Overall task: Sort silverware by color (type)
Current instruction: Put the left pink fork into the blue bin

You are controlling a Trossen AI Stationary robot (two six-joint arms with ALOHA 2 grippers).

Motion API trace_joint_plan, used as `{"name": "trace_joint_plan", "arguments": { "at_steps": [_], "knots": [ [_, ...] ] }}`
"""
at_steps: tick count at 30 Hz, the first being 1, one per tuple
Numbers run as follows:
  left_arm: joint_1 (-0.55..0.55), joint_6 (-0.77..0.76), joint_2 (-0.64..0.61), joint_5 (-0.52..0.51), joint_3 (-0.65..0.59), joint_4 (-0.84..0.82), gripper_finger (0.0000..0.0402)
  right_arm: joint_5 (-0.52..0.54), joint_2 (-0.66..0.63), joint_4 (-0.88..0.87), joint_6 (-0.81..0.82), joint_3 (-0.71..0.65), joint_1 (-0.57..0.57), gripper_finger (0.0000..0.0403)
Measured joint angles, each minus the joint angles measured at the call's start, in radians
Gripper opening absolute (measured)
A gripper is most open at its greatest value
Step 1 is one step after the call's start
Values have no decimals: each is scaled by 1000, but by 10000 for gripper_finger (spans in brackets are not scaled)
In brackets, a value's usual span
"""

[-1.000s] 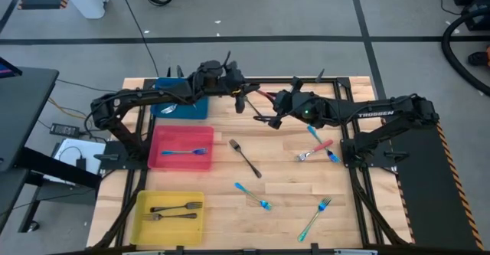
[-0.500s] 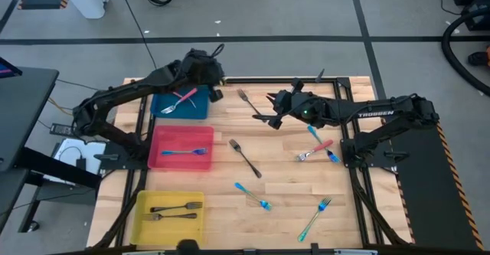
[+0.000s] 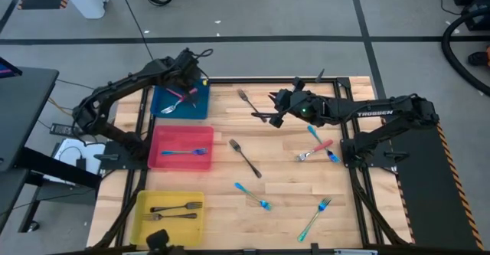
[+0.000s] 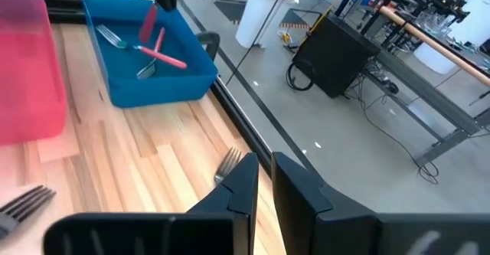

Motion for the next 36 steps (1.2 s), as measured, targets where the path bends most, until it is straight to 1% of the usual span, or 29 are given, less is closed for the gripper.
{"name": "trace_joint_plan", "arguments": {
  "at_steps": [3, 7, 9, 17, 21, 25, 30, 33, 36],
  "knots": [
    [34, 1, 7, -20, -29, -38, 37, 0, 0, -1, -1, -6, -7, 48],
    [55, 20, 6, -117, -68, -33, 40, 1, 0, 2, -2, -6, -12, 48],
    [67, 40, 6, -140, -84, -26, 41, 0, 0, 2, -2, -6, -12, 49],
    [78, 79, 5, -141, -197, 3, 43, 1, 0, 12, -4, -6, -13, 49],
    [76, 82, 5, -140, -237, 67, 43, 1, 0, 28, -4, -6, -13, 49],
    [74, 83, 6, -139, -240, 116, 43, 2, 0, 29, -4, -6, -13, 49],
    [62, 83, 6, -139, -240, 137, 46, 2, 0, 29, -4, -6, -13, 49],
    [47, 83, 6, -139, -240, 138, 59, 2, 0, 26, -4, -6, -13, 49],
    [30, 82, 6, -138, -240, 142, 80, 2, 0, 25, -4, -6, -13, 49]
  ]
}}
